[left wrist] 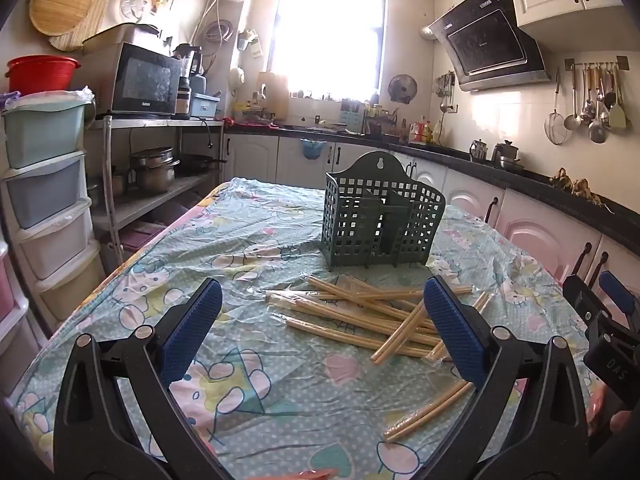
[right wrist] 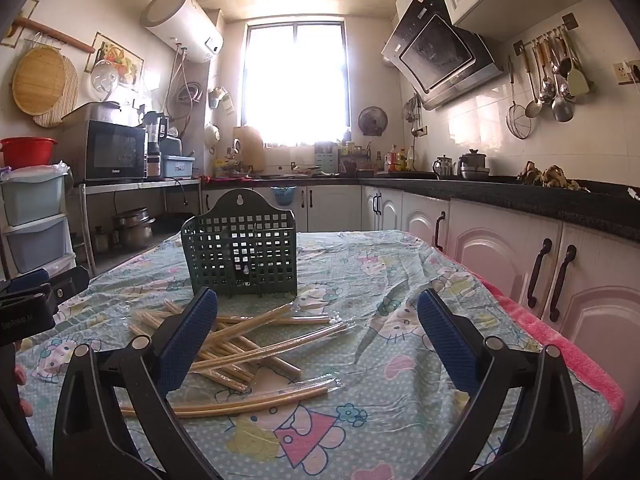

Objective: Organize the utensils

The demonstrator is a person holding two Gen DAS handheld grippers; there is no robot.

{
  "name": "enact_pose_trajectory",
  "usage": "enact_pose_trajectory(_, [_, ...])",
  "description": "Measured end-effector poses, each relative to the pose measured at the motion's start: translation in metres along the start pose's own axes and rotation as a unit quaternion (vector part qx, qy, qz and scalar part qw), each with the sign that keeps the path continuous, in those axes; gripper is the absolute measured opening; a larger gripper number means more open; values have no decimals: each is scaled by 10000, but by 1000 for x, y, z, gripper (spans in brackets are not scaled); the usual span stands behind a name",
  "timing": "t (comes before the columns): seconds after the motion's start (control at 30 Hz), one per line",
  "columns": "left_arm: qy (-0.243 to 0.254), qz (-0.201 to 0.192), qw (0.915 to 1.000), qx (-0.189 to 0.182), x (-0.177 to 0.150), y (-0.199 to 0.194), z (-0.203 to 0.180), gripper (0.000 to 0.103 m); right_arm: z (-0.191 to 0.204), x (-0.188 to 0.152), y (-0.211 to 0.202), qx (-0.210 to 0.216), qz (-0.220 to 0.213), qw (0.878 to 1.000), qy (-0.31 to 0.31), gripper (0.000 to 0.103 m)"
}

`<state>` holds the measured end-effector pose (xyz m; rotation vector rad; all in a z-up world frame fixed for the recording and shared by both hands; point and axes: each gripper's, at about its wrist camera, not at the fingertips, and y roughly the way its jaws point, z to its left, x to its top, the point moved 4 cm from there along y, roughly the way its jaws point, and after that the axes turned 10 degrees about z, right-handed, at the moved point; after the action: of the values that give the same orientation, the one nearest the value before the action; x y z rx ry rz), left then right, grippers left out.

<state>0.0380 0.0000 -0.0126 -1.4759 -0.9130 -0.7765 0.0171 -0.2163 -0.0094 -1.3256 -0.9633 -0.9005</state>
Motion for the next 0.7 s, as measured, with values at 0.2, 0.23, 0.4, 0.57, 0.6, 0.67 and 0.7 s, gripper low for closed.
enact_pose_trajectory(0.2, [-16,-14,10000,-7,0,0,0,93,0,0,0,12,-2,10000,18,97])
enact_pose_trajectory(0.23, [-14,-15,10000,-5,0,0,0,93,0,0,0,13,-1,10000,17,97])
enact_pose_trajectory(0.4, [-4,-20,10000,-3,0,0,0,93,0,-1,0,11,-8,10000,18,97])
enact_pose_trajectory(0.57, [0,-34,10000,9,0,0,0,93,-1,0,0,12,-6,10000,33,97])
enact_pose_trajectory(0.6, [0,-34,10000,5,0,0,0,93,-1,0,0,12,-7,10000,35,97])
enact_pose_trajectory(0.67, [1,-40,10000,6,0,0,0,93,-1,-1,1,7,-7,10000,18,97])
enact_pose_trajectory(0.7, [3,-44,10000,5,0,0,0,93,-1,-1,0,8,-11,10000,15,97])
